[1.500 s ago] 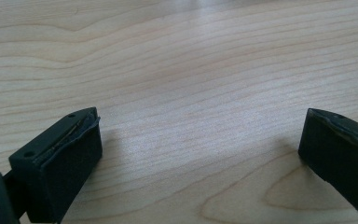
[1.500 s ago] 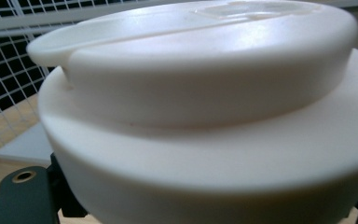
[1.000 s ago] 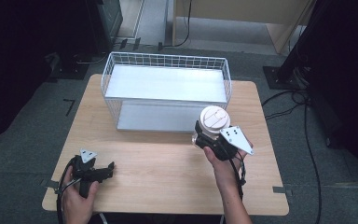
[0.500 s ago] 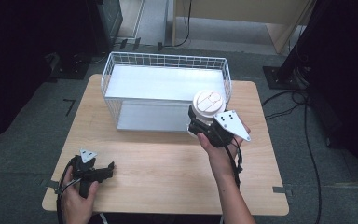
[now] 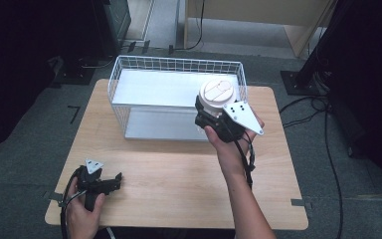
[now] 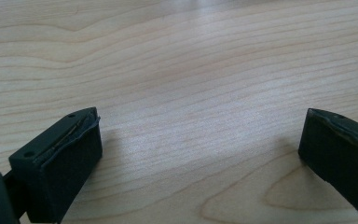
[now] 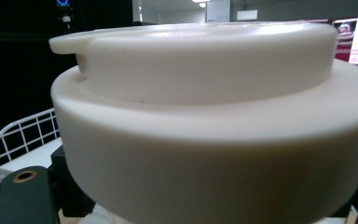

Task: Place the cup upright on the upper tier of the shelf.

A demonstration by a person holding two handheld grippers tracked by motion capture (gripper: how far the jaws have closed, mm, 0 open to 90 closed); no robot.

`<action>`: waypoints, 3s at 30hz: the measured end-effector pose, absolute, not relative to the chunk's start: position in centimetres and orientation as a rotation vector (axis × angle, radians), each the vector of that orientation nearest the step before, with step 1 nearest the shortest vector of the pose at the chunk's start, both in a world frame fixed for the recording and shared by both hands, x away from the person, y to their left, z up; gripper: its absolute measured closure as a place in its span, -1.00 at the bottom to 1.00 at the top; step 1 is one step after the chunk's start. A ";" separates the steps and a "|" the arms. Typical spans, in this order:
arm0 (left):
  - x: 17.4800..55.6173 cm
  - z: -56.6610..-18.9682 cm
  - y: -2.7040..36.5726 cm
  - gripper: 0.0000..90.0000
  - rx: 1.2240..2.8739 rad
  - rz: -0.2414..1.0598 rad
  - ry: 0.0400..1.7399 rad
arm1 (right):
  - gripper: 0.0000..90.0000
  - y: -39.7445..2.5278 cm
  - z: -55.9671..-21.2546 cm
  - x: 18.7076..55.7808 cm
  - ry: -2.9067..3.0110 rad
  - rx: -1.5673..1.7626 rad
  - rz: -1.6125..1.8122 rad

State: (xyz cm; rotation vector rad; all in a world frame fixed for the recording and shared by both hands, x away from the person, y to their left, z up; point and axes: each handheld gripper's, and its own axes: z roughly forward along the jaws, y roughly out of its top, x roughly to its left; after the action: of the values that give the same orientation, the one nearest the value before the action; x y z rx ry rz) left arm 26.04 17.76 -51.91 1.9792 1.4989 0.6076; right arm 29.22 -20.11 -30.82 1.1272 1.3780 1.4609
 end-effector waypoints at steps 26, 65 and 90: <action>26.0 -51.9 17.8 -1.00 1.980 0.606 1.500 | -0.66 -18.0 -27.5 35.9 1.333 1.125 1.447; 26.0 -51.9 17.8 -1.00 1.980 0.606 1.500 | -0.90 -17.3 -28.1 41.1 1.389 1.189 1.382; 26.0 -51.9 17.8 -1.00 1.978 0.608 1.499 | -1.00 -21.4 -33.6 36.5 1.441 1.234 1.407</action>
State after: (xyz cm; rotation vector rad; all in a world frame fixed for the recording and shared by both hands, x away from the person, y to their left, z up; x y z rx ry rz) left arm 26.04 17.75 -51.92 1.9783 1.4988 0.6084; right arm 36.55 -21.38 -33.64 1.2337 1.4412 1.4069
